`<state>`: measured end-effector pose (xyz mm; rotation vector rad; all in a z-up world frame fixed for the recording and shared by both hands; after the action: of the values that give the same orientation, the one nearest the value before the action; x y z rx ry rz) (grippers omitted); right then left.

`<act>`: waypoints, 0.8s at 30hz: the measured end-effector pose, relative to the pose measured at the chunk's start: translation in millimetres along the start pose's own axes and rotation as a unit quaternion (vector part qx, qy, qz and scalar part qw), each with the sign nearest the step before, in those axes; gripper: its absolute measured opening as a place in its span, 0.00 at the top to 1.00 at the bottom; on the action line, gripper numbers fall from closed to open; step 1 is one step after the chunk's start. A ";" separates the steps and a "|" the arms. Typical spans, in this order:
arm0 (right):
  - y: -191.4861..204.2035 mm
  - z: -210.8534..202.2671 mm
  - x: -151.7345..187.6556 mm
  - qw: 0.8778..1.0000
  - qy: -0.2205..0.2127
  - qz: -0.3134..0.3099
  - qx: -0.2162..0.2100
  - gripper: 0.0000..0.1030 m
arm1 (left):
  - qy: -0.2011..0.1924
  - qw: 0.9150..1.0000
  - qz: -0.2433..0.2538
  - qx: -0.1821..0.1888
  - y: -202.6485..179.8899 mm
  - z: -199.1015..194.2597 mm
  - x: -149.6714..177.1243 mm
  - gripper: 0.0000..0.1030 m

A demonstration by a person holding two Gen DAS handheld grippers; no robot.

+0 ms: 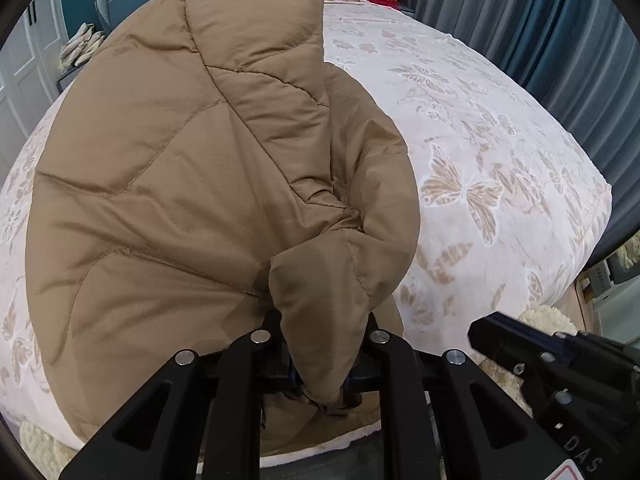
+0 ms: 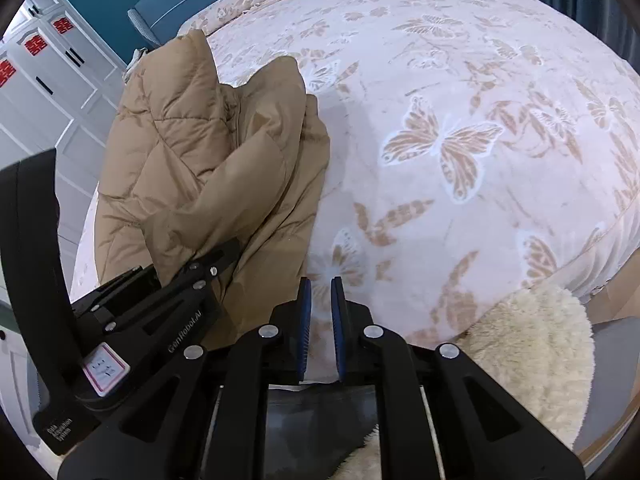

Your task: Fold large clothes

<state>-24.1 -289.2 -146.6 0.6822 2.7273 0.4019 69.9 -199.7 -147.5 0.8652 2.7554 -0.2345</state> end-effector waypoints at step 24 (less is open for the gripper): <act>128.3 -52.1 -89.4 0.989 -0.079 -0.124 0.033 0.50 | -0.067 0.969 -0.216 -0.104 165.2 -116.4 14.0 0.31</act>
<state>85.4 -234.6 -36.0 0.3643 2.6381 0.1917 133.2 -32.1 -53.0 0.1820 2.7433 -0.0735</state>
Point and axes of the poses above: each gripper's, at about its wrist camera, not at the fingertips, and z roughly the way its jaws point, y to its left, x to its underside, the point moved 6 cm from there along z, roughly the way its jaws point, and after that the axes turned 14 degrees about y, right-handed, at the moved point
